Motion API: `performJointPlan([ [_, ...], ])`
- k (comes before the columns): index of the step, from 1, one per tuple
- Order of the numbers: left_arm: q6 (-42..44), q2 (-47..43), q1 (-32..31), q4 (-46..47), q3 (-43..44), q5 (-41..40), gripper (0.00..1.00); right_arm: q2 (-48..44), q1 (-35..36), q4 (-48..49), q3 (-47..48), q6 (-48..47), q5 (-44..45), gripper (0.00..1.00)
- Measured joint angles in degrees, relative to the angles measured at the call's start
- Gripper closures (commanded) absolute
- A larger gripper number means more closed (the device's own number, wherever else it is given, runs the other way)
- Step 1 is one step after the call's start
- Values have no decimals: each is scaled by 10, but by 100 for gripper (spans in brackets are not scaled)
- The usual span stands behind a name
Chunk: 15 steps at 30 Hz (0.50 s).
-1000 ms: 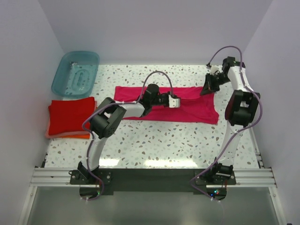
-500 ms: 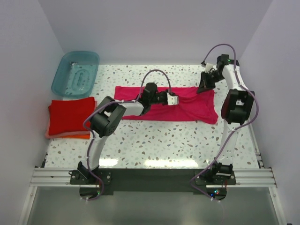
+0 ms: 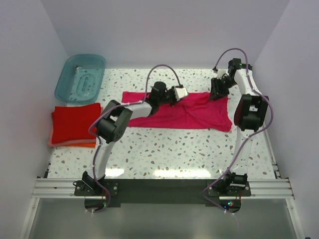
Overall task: Fold and stack the t-shirts
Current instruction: Fold the tshirt
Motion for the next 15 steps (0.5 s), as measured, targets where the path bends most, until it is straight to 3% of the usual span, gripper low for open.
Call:
performJointPlan([
  [4,-79,-12,39,-83,40,-11,53,-11,-10,-18,-9,-19,18,60],
  [7,-122,-46,76,-171,40,-14,49,-61,-23,-33,-68,-45,38,60],
  [15,-111,-136,167,-470,52,31,40,-194,-37,-60,-239,-113,94,61],
])
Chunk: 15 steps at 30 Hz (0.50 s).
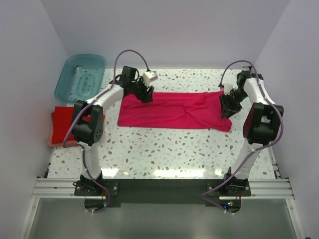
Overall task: Fold and stack the t-shirts
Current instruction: Fold the tshirt
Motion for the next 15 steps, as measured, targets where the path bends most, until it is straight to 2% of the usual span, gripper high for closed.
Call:
performJointPlan([
  [5,61,-23,36,-143,-13,26,38,-3,2,16,-62,-22,39,61],
  [10,116,-39,52,-218,-63,15,38,6,0,38,-73,-27,69,67],
  [15,144,-39,63,-243,-107,-18,42,43,0,53,-68,-25,82,90],
])
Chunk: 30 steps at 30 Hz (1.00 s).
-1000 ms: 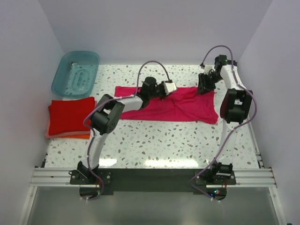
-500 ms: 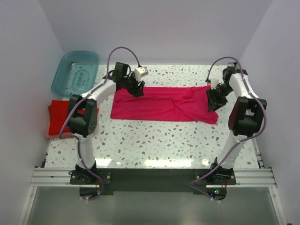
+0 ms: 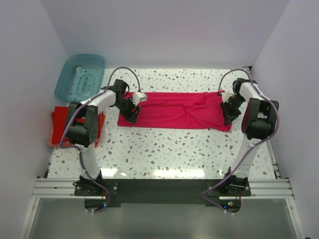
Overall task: Fold and stack the t-shirts
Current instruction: Fold the tshirt
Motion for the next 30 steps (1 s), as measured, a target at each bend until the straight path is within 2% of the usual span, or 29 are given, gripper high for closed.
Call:
performJointPlan([
  [2,8,0,6,-3,-3,-14,44,16,0,2,8,0,4,100],
  [11,55,0,13,-2,-2,-56,48,39,0,49,34,8,87,100],
  [18,122,-18,-6,4,-18,-75,52,56,12,93,101,31,144,100],
  [19,131,-23,-14,6,-24,-81,53,61,15,99,109,37,156,91],
  [21,144,-26,-31,12,-31,-93,54,71,20,101,126,48,171,82],
  [22,150,-26,-42,18,-34,-98,55,76,21,103,135,52,179,75],
  [25,165,-26,-76,42,-47,-116,56,78,23,108,143,61,194,62],
  [28,179,-25,-105,60,-55,-144,62,75,23,111,146,66,206,53],
  [30,187,-24,-119,66,-56,-161,67,70,22,111,145,67,208,52],
])
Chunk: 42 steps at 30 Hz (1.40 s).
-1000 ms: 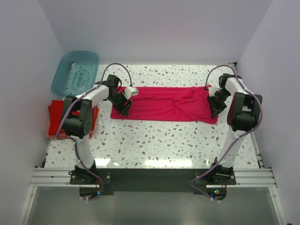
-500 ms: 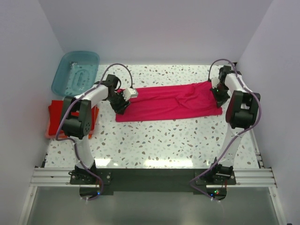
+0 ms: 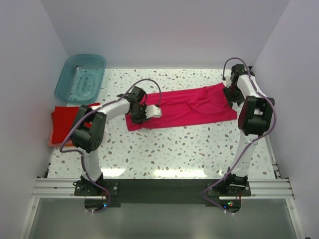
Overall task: Fold and stack the t-shirts
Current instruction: Fold the tshirt
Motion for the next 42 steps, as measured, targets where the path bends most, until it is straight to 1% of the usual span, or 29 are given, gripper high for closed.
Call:
performJointPlan([
  [4,14,-2,-22,0,-7,-20,70,-30,0,-6,0,-1,-3,52],
  [7,20,-23,-54,9,-38,-27,71,-71,-2,-15,-1,-3,-9,52],
  [10,14,-56,-130,0,-77,-17,71,-116,-4,-25,-8,-4,-24,52],
  [13,-10,-74,-228,-33,-93,34,70,-148,-9,-37,-21,-7,-38,53],
  [15,-24,-77,-267,-61,-92,75,68,-163,-14,-47,-36,-11,-50,55],
  [16,-29,-77,-274,-81,-89,95,66,-168,-16,-54,-43,-14,-55,57],
  [18,-38,-77,-259,-117,-71,121,64,-172,-19,-67,-58,-17,-71,61],
  [20,-48,-75,-216,-143,-30,143,62,-173,-21,-77,-78,-19,-92,65],
  [21,-53,-72,-189,-148,-1,149,61,-173,-21,-82,-89,-19,-103,69],
  [23,-65,-56,-139,-146,65,155,61,-173,-20,-90,-109,-17,-123,75],
  [24,-73,-45,-115,-138,94,154,61,-173,-19,-95,-118,-16,-134,80],
  [26,-92,-17,-79,-123,151,153,61,-173,-16,-100,-131,-11,-151,82],
  [27,-105,2,-67,-112,177,153,59,-173,-14,-101,-136,-7,-158,87],
  [30,-148,67,-50,-87,248,150,59,-172,-8,-93,-144,11,-170,91],
  [33,-198,141,-50,-68,322,153,61,-159,-1,-73,-145,33,-171,95],
  [35,-229,172,-51,-51,340,154,62,-140,4,-58,-142,44,-170,98],
  [37,-256,184,-50,-44,337,155,62,-108,11,-41,-137,53,-163,100],
  [42,-302,167,-37,-3,294,160,62,-23,33,-13,-96,63,-128,100],
])
